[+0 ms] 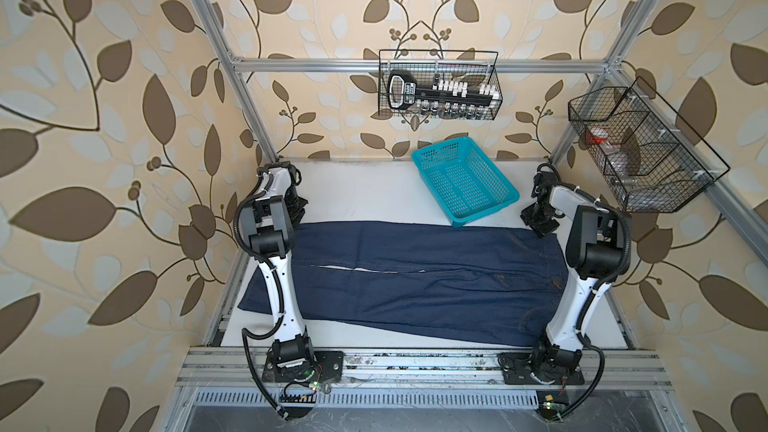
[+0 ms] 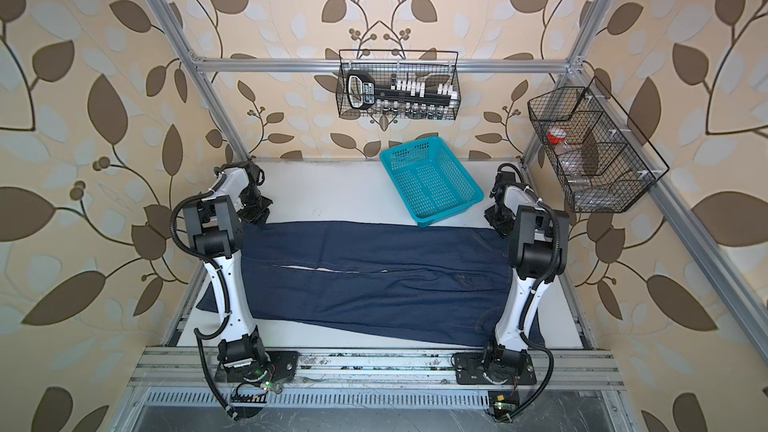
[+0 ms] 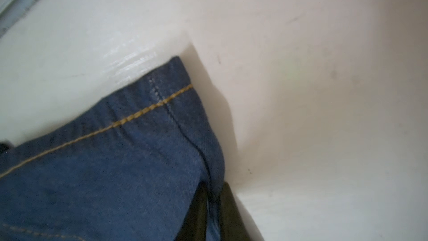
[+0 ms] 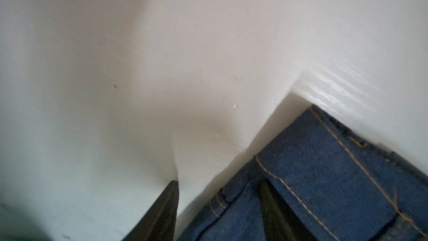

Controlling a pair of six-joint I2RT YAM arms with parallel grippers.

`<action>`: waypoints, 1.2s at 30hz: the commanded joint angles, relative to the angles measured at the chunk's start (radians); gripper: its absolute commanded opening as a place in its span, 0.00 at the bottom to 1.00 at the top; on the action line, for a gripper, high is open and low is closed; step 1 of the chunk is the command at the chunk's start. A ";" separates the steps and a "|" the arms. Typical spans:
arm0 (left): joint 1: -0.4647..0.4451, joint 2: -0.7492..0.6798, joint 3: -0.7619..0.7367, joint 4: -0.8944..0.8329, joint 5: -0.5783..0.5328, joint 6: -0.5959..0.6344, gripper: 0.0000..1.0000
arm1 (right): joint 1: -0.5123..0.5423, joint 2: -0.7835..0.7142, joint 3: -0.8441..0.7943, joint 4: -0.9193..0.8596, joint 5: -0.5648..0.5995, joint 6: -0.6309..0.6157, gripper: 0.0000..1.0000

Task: Fold and stack the trousers

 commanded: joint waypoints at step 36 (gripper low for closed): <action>0.032 -0.466 -0.300 0.087 0.179 0.085 0.00 | -0.053 -0.503 -0.376 0.168 -0.150 -0.150 0.00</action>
